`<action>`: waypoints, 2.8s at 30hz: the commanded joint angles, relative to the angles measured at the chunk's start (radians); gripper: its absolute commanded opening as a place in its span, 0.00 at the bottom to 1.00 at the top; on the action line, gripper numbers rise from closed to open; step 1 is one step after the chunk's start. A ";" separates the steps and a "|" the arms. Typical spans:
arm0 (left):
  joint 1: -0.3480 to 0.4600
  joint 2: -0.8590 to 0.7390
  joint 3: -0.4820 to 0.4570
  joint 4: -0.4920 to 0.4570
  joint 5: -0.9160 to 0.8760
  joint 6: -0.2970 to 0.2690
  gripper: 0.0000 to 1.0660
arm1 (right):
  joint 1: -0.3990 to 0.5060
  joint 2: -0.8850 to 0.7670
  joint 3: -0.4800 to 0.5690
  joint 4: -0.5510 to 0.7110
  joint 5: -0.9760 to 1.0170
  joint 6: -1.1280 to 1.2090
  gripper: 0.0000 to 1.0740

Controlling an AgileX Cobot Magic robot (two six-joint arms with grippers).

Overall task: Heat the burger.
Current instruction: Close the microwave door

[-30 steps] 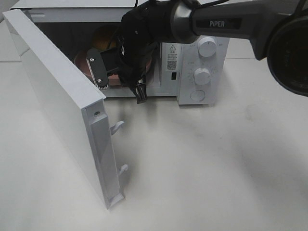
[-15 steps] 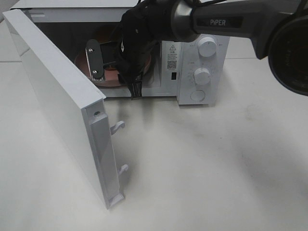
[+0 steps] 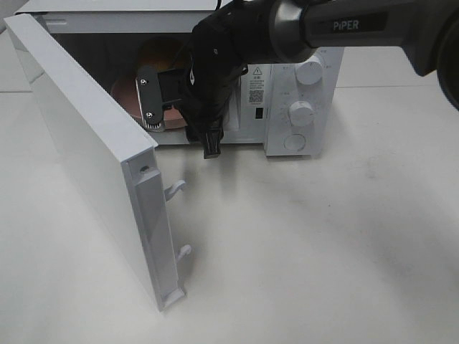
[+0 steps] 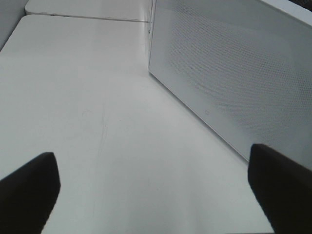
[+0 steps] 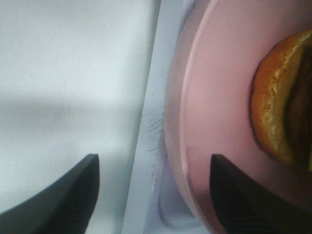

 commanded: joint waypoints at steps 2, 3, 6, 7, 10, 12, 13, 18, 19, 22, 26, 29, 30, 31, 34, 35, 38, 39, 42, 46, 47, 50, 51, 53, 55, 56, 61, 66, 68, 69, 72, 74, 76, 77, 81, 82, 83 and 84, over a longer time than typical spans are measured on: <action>-0.002 -0.015 0.001 -0.003 -0.001 -0.007 0.93 | 0.002 -0.066 0.096 0.009 -0.087 0.008 0.72; -0.002 -0.015 0.001 -0.003 -0.001 -0.007 0.93 | 0.002 -0.066 0.096 0.009 -0.087 0.008 0.72; -0.002 -0.015 0.001 -0.003 -0.001 -0.007 0.93 | 0.002 -0.093 0.141 0.008 -0.104 0.008 0.71; -0.002 -0.015 0.001 -0.003 -0.001 -0.007 0.93 | 0.002 -0.105 0.153 0.008 -0.111 0.009 0.71; -0.002 -0.015 0.001 -0.003 -0.001 -0.007 0.93 | 0.002 -0.145 0.214 0.008 -0.145 0.011 0.71; -0.002 -0.015 0.001 -0.003 -0.001 -0.007 0.93 | 0.002 -0.155 0.224 0.006 -0.148 0.011 0.71; -0.002 -0.015 0.001 -0.003 -0.001 -0.007 0.93 | 0.002 -0.175 0.249 0.001 -0.152 0.012 0.71; -0.002 -0.015 0.001 -0.003 -0.001 -0.007 0.93 | -0.010 -0.224 0.311 -0.001 -0.169 0.034 0.71; -0.002 -0.015 0.001 -0.003 -0.001 -0.007 0.93 | -0.010 -0.224 0.311 -0.001 -0.169 0.034 0.71; -0.002 -0.015 0.001 -0.003 -0.001 -0.007 0.93 | -0.010 -0.254 0.346 -0.027 -0.171 0.037 0.71; -0.002 -0.015 0.001 -0.003 -0.001 -0.007 0.93 | -0.021 -0.304 0.408 -0.029 -0.185 0.050 0.71; -0.002 -0.015 0.001 -0.003 -0.001 -0.007 0.93 | -0.034 -0.326 0.435 -0.032 -0.191 0.062 0.71; -0.002 -0.015 0.001 -0.003 -0.001 -0.007 0.93 | -0.034 -0.338 0.447 -0.032 -0.192 0.065 0.71; -0.002 -0.015 0.001 -0.003 -0.001 -0.007 0.93 | -0.036 -0.362 0.476 -0.032 -0.194 0.065 0.71; -0.002 -0.015 0.001 -0.003 -0.001 -0.007 0.93 | -0.044 -0.399 0.526 -0.032 -0.204 0.065 0.71; -0.002 -0.015 0.001 -0.003 -0.001 -0.007 0.93 | -0.044 -0.399 0.526 -0.032 -0.204 0.065 0.71; -0.002 -0.015 0.001 -0.003 -0.001 -0.007 0.93 | -0.044 -0.442 0.584 -0.032 -0.223 0.067 0.71; -0.002 -0.015 0.001 -0.003 -0.001 -0.007 0.93 | -0.044 -0.469 0.622 -0.032 -0.230 0.067 0.71; -0.002 -0.015 0.001 -0.003 -0.001 -0.007 0.93 | -0.044 -0.508 0.677 -0.032 -0.249 0.067 0.71; -0.002 -0.015 0.001 -0.003 -0.001 -0.007 0.93 | -0.044 -0.542 0.727 -0.031 -0.250 0.069 0.71; -0.002 -0.015 0.001 -0.003 -0.001 -0.007 0.93 | -0.044 -0.567 0.757 -0.031 -0.251 0.077 0.71; -0.002 -0.015 0.001 -0.003 -0.001 -0.007 0.93 | -0.044 -0.599 0.797 -0.031 -0.257 0.107 0.71; -0.002 -0.015 0.001 -0.003 -0.001 -0.007 0.93 | -0.044 -0.599 0.797 -0.031 -0.257 0.107 0.71; -0.002 -0.015 0.001 -0.003 -0.001 -0.007 0.93 | -0.044 -0.634 0.839 -0.031 -0.269 0.136 0.71; -0.002 -0.015 0.001 -0.003 -0.001 -0.007 0.93 | -0.044 -0.661 0.863 -0.031 -0.274 0.156 0.71; -0.002 -0.015 0.001 -0.003 -0.001 -0.007 0.93 | -0.044 -0.661 0.863 -0.031 -0.274 0.156 0.71; -0.002 -0.015 0.001 -0.003 -0.001 -0.007 0.93 | -0.044 -0.745 0.941 -0.031 -0.277 0.214 0.71; -0.002 -0.015 0.001 -0.003 -0.001 -0.007 0.93 | -0.044 -0.790 0.979 -0.015 -0.276 0.306 0.71; -0.002 -0.015 0.001 -0.003 -0.001 -0.007 0.93 | -0.044 -0.815 0.997 -0.013 -0.274 0.375 0.71; -0.002 -0.015 0.001 -0.003 -0.001 -0.007 0.93 | -0.043 -0.826 1.006 -0.013 -0.270 0.419 0.71; -0.002 -0.015 0.001 -0.003 -0.001 -0.007 0.93 | -0.043 -0.871 1.028 -0.013 -0.260 0.557 0.71; -0.002 -0.015 0.001 -0.003 -0.001 -0.007 0.93 | -0.043 -0.899 1.035 -0.013 -0.238 0.654 0.71; -0.002 -0.015 0.001 -0.003 -0.001 -0.007 0.93 | -0.043 -0.930 1.039 -0.013 -0.201 0.754 0.71; -0.002 -0.015 0.001 -0.003 -0.001 -0.007 0.93 | -0.043 -0.942 1.039 -0.013 -0.176 0.790 0.71; -0.002 -0.015 0.001 -0.003 -0.001 -0.007 0.93 | -0.043 -1.010 1.039 -0.013 -0.063 0.917 0.71; -0.002 -0.015 0.001 -0.003 -0.001 -0.007 0.93 | -0.043 -1.010 1.039 -0.013 -0.063 0.917 0.71; -0.002 -0.015 0.001 -0.003 -0.001 -0.007 0.93 | -0.043 -1.024 1.039 -0.013 -0.039 0.928 0.71; -0.002 -0.015 0.001 -0.003 -0.001 -0.007 0.93 | -0.043 -1.024 1.039 -0.013 -0.039 0.928 0.71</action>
